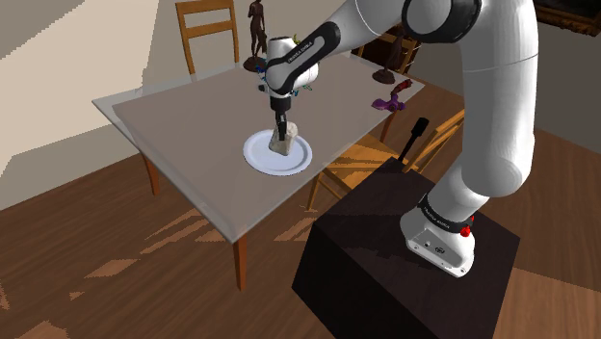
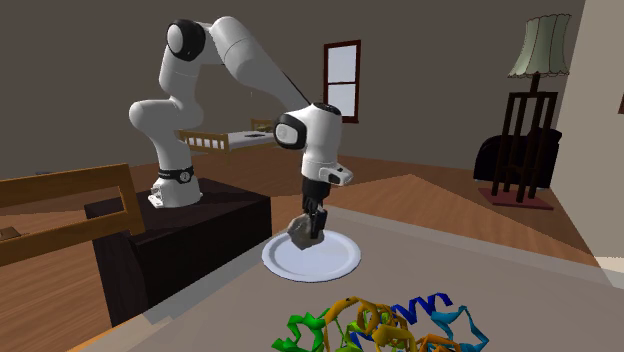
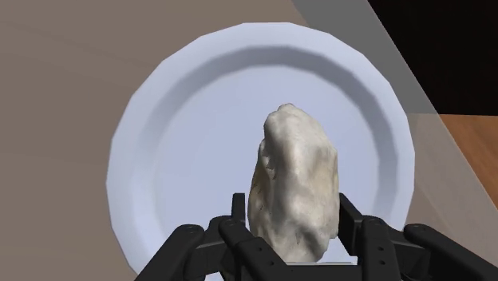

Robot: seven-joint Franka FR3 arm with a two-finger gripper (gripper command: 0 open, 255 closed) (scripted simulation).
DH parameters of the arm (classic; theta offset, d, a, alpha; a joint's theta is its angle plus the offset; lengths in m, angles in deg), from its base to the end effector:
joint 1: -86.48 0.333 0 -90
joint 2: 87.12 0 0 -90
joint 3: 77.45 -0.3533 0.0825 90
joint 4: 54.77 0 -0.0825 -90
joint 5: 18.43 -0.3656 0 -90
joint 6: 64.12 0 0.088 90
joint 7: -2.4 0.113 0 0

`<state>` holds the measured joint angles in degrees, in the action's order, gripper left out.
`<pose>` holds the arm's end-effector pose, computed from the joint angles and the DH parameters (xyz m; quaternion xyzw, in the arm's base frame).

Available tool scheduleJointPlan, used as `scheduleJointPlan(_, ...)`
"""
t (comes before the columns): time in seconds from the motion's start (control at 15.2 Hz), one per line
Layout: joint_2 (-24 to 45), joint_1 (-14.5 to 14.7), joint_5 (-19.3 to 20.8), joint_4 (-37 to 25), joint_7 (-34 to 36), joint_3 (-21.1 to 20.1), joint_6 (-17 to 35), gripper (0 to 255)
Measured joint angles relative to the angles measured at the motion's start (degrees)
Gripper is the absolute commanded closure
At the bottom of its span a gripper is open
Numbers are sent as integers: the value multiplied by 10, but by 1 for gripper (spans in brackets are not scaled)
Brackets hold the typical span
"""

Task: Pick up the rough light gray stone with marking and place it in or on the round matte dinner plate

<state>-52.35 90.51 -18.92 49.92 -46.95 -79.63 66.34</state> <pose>0.6353 0.0673 0.2268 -0.8845 -0.4597 0.0676 0.0419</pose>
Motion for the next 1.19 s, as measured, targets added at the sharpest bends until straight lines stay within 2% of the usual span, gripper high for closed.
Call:
scheduleJointPlan(0.07,0,0,0,0,0,0,1,0)
scheduleJointPlan(0.46,3,1,0,5,1,0,-1,0)
scheduleJointPlan(0.79,-30,-2,-1,-12,-1,0,-52,0)
scheduleJointPlan(1.19,-33,-2,-1,-17,-1,0,-61,0)
